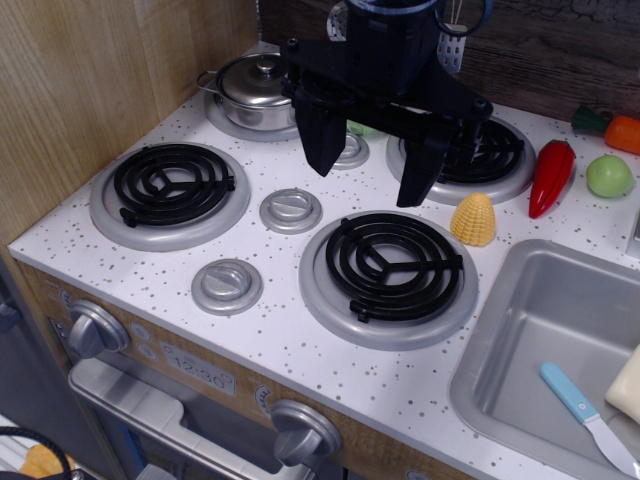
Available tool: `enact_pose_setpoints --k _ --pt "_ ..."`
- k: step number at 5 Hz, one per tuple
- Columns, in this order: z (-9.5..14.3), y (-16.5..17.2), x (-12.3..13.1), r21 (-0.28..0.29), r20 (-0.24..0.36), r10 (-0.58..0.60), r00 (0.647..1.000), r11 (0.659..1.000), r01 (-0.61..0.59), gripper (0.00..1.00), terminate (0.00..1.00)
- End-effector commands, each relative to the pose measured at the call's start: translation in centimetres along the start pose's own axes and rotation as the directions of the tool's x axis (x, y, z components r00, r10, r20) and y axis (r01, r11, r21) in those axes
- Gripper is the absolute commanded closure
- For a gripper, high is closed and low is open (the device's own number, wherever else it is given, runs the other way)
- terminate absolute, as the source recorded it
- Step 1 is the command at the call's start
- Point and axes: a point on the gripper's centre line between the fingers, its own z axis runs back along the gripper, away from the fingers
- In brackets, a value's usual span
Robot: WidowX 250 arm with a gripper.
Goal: Take lid off pot or pan
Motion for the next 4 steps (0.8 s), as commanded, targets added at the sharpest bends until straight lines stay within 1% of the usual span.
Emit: enact_pose_setpoints --k 1,2,3,4 --pt "0.0 0.0 0.0 0.000 0.000 0.000 1.000 1.000 0.000 0.00 0.00" --pt "-2.3 2.5 1.6 0.008 0.094 0.038 0.995 0.999 -0.039 0.00 0.00" --pt "-4.2 5.6 3.6 0.028 0.174 0.010 0.985 0.999 -0.015 0.00 0.00" --pt "-5.1 9.3 7.4 0.048 0.231 0.006 0.973 0.999 -0.018 0.00 0.00"
